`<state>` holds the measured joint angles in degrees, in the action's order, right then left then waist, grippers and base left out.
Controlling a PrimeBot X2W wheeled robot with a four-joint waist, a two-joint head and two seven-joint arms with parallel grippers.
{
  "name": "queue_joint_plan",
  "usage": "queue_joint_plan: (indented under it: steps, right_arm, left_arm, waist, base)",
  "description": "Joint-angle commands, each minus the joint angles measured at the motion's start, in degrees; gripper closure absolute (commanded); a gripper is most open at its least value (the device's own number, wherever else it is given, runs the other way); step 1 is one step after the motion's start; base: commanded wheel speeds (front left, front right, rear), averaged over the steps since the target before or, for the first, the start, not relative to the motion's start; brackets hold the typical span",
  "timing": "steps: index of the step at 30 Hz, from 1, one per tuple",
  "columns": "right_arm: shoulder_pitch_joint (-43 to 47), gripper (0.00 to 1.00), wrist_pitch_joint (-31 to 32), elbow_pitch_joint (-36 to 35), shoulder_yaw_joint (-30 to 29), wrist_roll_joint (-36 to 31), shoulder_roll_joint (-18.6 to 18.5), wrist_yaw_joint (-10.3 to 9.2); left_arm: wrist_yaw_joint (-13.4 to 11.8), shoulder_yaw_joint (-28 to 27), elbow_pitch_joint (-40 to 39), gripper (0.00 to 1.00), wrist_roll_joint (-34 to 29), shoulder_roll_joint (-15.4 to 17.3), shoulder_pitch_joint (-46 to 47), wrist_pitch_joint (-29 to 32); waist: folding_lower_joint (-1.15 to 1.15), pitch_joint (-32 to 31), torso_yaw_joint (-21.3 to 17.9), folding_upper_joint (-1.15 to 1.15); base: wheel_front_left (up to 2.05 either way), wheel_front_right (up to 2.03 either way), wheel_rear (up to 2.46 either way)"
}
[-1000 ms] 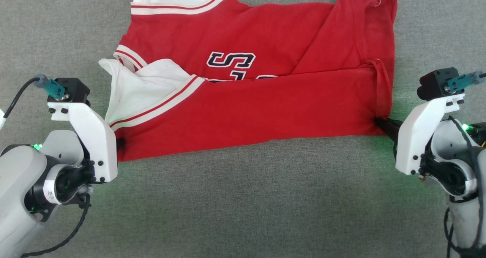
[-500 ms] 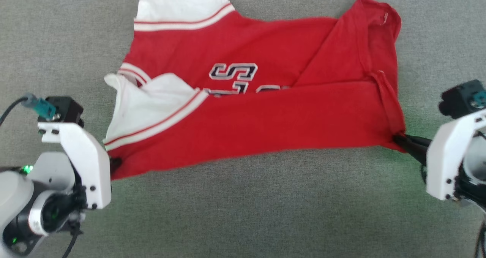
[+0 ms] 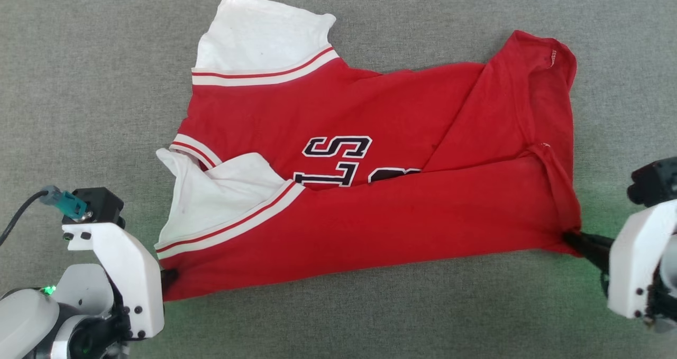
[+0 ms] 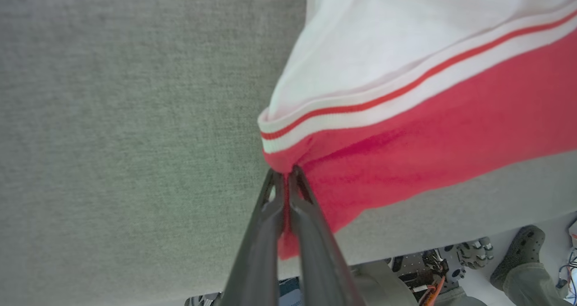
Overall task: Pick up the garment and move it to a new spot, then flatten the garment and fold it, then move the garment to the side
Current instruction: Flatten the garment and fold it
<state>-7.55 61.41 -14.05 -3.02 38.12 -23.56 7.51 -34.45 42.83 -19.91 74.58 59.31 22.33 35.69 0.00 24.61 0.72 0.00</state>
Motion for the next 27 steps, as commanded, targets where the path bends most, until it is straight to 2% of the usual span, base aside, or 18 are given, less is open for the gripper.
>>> queue_joint_plan:
  steps: [1,2,3,8,12,15,21,23,24,27]
  right_arm:
    - [0.33,0.72,-0.81,1.04,0.33,-0.93,0.62,-0.05]
    - [0.21,0.59,-1.38,1.69,0.77,-1.32,0.85,-0.05]
    - [-0.01,0.00,-2.03,2.37,1.22,-1.41,1.40,-0.05]
    - [-0.69,0.00,-5.91,3.67,1.71,-1.18,2.52,-0.09]
    - [-0.80,0.00,-9.19,1.75,-0.09,-0.74,3.31,-0.04]
    - [-1.93,0.00,-13.09,-0.40,-1.86,-1.24,4.60,-0.04]
    - [-6.38,0.00,-25.09,-2.06,-3.16,-4.78,9.44,-0.04]
    - [-8.09,0.00,-29.77,-1.57,-2.92,-6.48,11.06,-0.04]
    - [-8.09,0.00,-29.77,-1.57,-2.92,-6.48,11.06,-0.04]
    - [-10.10,0.00,-36.85,-0.43,-1.69,-9.46,12.84,-0.04]
  left_arm:
    - [0.57,-0.08,1.15,0.15,-0.10,-0.54,-0.07,-0.59]
    - [0.91,-0.16,1.97,0.00,-0.09,-1.03,0.24,-0.83]
    - [1.18,-0.27,2.62,0.00,0.00,-1.23,0.57,-0.91]
    - [1.66,-1.22,3.07,0.00,-0.78,0.07,2.37,-0.48]
    - [1.26,-2.40,0.36,0.00,-1.94,3.28,4.95,1.39]
    - [2.03,-3.42,-1.07,0.00,-3.26,5.93,8.47,3.15]
    - [7.40,-4.53,2.85,0.00,-7.94,6.63,17.93,5.56]
    - [9.65,-4.31,5.54,0.00,-10.14,5.70,21.45,6.20]
    - [9.65,-4.31,5.54,0.00,-10.14,5.70,21.45,6.20]
    - [13.85,-3.81,11.18,0.00,-12.74,3.91,26.81,6.69]
  waist:
    - [0.00,0.09,-0.08,0.00]
    - [0.00,0.16,-0.10,0.00]
    - [0.00,0.19,-0.16,0.00]
    - [0.00,-0.25,-0.77,0.00]
    - [0.00,-0.73,-1.84,0.00]
    - [0.00,-0.70,-2.98,0.00]
    - [0.00,-0.02,-7.19,0.00]
    - [0.00,0.29,-8.87,0.00]
    - [0.00,0.29,-8.87,0.00]
    - [0.00,0.80,-11.43,0.00]
  base:
    - [0.00,0.00,0.00]
    - [0.00,0.00,0.00]
    - [0.00,0.00,0.00]
    - [0.00,0.00,0.00]
    - [0.00,0.00,0.00]
    - [0.00,0.00,0.00]
    - [0.00,0.00,0.00]
    - [0.00,0.00,0.00]
    - [0.00,0.00,0.00]
    - [0.00,0.00,0.00]
